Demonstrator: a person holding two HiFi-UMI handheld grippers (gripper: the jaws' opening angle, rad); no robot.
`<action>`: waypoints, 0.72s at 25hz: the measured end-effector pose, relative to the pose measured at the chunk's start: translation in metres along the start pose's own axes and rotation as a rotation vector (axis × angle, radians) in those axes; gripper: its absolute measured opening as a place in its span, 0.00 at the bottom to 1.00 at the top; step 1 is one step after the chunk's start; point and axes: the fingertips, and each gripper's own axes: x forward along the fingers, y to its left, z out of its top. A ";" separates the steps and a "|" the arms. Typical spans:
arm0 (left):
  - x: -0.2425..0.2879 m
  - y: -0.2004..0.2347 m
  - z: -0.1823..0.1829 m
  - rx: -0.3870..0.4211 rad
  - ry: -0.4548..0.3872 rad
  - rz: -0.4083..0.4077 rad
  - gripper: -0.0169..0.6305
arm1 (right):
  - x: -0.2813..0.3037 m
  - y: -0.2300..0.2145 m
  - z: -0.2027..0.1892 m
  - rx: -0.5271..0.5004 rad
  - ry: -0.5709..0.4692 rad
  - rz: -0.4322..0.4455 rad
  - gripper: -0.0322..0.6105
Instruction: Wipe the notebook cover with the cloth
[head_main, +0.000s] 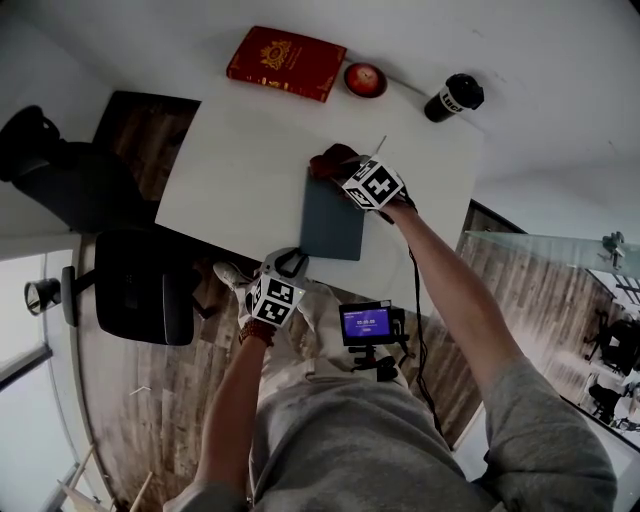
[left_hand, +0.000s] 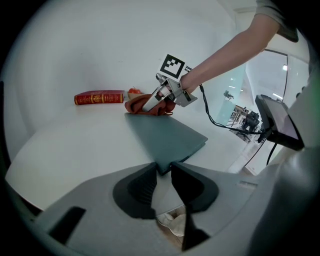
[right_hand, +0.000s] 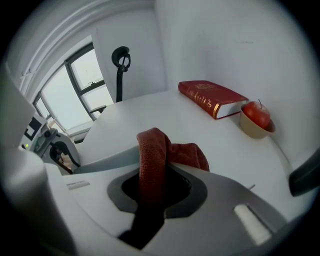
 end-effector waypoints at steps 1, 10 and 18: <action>0.000 0.000 0.000 0.000 0.000 0.001 0.17 | 0.000 0.002 0.000 -0.014 -0.001 -0.005 0.16; -0.001 0.000 -0.001 0.004 0.006 0.000 0.16 | -0.006 0.033 -0.014 -0.070 0.000 0.051 0.16; -0.001 0.000 0.000 -0.003 0.006 -0.007 0.16 | -0.010 0.057 -0.025 -0.090 -0.006 0.092 0.16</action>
